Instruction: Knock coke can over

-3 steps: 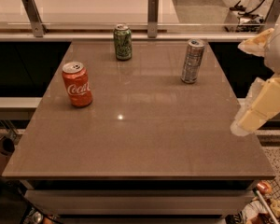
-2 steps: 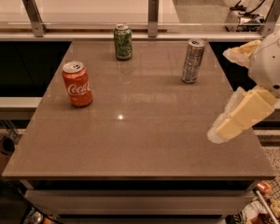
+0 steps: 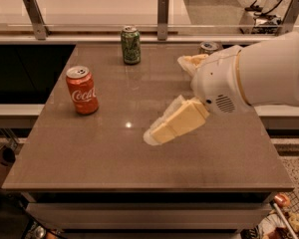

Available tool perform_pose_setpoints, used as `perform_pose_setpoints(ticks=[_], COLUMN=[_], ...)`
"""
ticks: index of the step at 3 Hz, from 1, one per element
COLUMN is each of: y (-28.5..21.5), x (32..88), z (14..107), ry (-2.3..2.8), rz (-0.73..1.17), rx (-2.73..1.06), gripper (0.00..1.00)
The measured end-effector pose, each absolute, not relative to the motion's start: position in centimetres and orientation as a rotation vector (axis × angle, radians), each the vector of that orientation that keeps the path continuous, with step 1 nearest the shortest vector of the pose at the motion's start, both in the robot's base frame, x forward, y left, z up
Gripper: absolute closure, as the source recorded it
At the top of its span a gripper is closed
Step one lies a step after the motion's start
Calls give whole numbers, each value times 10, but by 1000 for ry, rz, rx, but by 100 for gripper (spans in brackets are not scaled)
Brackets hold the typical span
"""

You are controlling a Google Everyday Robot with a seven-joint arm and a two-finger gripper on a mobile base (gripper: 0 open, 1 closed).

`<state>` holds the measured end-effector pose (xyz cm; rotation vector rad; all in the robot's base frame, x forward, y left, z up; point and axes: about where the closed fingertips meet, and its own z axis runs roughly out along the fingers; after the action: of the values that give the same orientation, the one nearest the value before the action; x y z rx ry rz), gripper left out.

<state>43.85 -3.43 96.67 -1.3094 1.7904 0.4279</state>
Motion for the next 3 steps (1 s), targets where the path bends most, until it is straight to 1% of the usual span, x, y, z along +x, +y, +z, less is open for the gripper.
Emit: perform_pose_setpoints(ticks=[1, 3], y=[23, 27], x=[471, 481], z=[970, 967], ry=[1709, 1718], rz=[475, 449], rx=[-1210, -1150], gripper=[0, 0])
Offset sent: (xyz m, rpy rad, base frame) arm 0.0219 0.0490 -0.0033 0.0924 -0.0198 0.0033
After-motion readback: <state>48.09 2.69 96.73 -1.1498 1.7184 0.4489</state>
